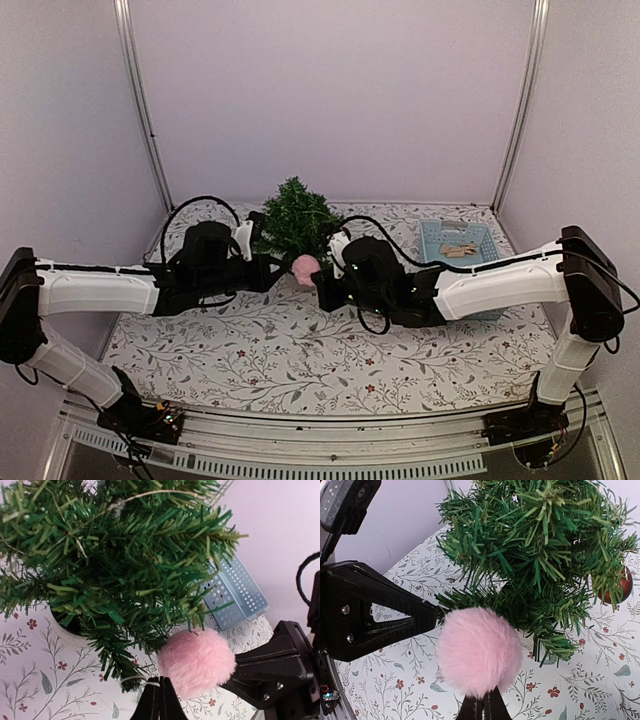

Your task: Decorate the small christmas tree

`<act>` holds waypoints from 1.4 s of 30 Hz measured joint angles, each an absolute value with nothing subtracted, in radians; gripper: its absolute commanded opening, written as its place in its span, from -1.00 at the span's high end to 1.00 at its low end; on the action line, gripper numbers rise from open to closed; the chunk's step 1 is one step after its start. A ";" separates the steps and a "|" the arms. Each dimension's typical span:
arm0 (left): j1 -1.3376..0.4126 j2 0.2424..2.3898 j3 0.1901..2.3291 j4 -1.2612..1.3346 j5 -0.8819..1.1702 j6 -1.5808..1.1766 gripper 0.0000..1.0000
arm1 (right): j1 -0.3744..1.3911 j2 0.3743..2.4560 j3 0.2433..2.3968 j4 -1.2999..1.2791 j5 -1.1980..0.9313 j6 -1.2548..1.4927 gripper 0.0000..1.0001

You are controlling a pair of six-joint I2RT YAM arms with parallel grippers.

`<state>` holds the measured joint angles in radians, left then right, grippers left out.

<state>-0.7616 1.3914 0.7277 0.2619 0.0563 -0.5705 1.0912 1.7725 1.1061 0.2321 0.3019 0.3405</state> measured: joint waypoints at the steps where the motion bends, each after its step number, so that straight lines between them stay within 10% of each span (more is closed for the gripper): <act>1: -0.757 1.387 0.728 0.261 0.060 -0.575 1.00 | 1.091 1.773 1.106 0.233 0.302 0.340 1.00; 33: -0.706 1.309 0.637 0.190 0.049 -0.566 1.00 | 1.092 1.774 1.106 0.231 0.332 0.356 1.00; 42: -0.704 1.259 0.506 0.227 0.044 -0.526 0.40 | 1.092 1.774 1.106 0.231 0.335 0.359 1.00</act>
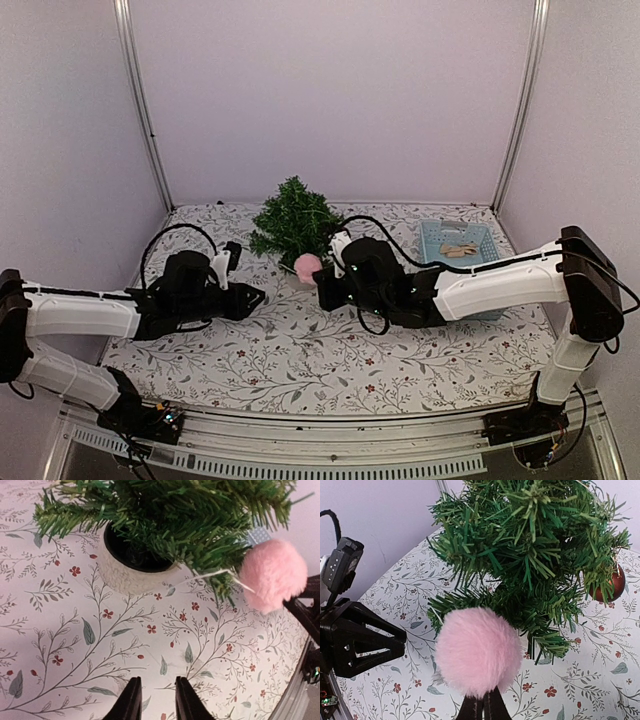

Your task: Decorate the small christmas tree

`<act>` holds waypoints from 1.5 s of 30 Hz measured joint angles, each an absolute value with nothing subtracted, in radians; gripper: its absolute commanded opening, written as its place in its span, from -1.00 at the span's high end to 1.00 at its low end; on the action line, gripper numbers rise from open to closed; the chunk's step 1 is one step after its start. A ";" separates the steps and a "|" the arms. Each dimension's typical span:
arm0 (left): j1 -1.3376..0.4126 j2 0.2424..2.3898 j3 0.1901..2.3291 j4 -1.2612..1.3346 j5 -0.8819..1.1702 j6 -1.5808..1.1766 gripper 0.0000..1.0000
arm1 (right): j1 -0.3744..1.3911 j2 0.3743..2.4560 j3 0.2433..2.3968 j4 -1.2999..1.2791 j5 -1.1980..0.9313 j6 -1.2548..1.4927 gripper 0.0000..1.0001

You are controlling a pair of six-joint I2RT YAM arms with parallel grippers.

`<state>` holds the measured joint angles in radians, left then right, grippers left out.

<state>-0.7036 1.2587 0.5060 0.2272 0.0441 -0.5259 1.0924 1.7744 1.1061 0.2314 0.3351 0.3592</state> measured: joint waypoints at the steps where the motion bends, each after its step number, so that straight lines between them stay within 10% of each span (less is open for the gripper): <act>1: -0.703 1.249 0.491 0.240 0.044 -0.523 0.37 | 1.092 1.774 1.106 0.231 0.335 0.360 1.00; 14: -0.702 1.150 0.102 0.838 0.036 -0.384 0.42 | 1.092 1.774 1.106 0.231 0.335 0.363 1.00; 45: -0.720 1.892 0.313 1.507 0.071 -0.163 0.65 | 1.092 1.782 1.108 0.231 0.335 0.363 1.00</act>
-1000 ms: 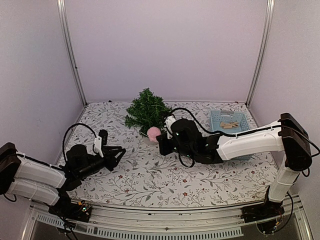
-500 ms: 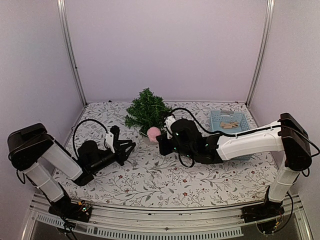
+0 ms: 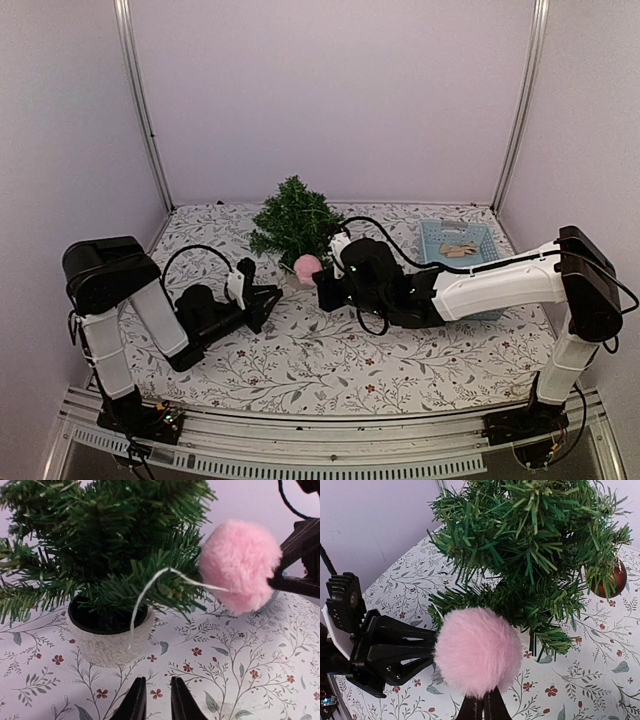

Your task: Decorate the small christmas tree

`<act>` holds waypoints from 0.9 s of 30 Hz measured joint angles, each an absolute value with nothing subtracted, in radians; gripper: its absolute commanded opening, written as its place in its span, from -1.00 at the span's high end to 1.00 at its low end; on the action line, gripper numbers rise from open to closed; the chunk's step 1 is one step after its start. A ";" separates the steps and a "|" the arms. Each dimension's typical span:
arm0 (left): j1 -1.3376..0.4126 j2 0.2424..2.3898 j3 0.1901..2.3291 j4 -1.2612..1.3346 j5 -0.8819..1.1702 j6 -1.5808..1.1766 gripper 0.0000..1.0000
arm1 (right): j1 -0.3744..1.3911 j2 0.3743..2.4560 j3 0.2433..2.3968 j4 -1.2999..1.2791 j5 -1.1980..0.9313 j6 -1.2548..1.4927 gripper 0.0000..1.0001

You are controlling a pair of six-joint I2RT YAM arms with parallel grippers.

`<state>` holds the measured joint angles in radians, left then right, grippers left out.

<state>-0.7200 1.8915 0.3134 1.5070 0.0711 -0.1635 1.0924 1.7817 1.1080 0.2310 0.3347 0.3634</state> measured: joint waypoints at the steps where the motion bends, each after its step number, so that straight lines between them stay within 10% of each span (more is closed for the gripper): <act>1: -0.720 1.906 0.321 1.507 0.071 -0.161 0.65 | 1.092 1.782 1.108 0.231 0.335 0.363 1.00; 27: -0.720 1.960 0.370 1.514 0.016 -0.114 0.75 | 1.092 1.782 1.108 0.231 0.335 0.363 1.00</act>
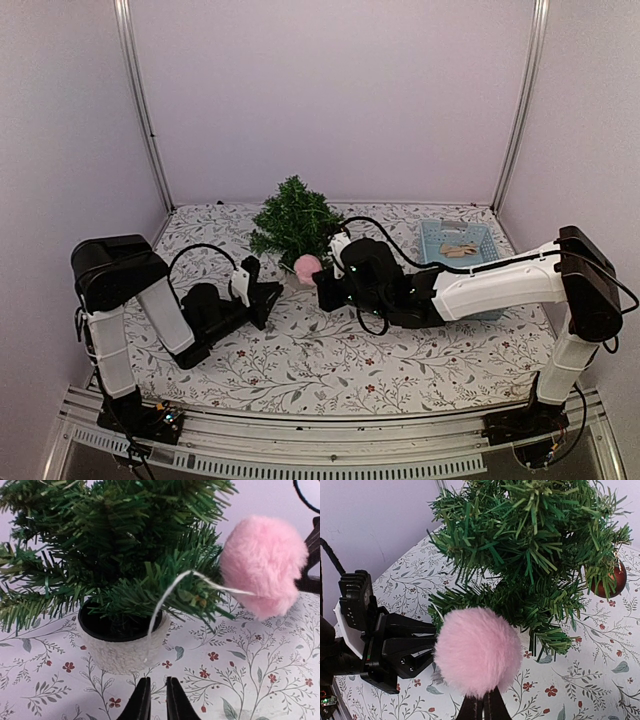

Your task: Decorate the small christmas tree

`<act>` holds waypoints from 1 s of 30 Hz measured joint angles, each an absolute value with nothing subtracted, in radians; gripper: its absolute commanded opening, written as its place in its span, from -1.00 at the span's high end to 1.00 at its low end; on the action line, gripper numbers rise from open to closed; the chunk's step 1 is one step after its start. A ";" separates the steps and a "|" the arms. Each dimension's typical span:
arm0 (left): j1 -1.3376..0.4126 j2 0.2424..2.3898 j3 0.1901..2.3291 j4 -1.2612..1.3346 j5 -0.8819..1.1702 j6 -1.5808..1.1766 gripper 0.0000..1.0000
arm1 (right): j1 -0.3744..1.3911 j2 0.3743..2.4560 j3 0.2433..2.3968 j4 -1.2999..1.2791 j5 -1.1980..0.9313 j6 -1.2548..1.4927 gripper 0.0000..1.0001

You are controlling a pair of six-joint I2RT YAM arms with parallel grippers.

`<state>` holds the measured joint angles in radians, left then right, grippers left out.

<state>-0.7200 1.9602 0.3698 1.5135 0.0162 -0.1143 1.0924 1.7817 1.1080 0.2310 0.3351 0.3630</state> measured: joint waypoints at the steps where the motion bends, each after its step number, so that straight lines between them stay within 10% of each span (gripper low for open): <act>1: -0.720 1.960 0.370 1.514 0.016 -0.111 0.76 | 1.092 1.782 1.108 0.231 0.335 0.363 1.00; 17: -0.720 1.906 0.369 1.512 0.025 -0.064 0.54 | 1.092 1.782 1.108 0.231 0.335 0.363 1.00; 30: -0.719 1.854 0.394 1.512 0.072 -0.037 0.86 | 1.092 1.782 1.108 0.231 0.336 0.363 1.00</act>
<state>-0.7189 1.8538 0.3939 1.5116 0.0719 -0.0368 1.0924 1.7821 1.1080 0.2310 0.3355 0.3626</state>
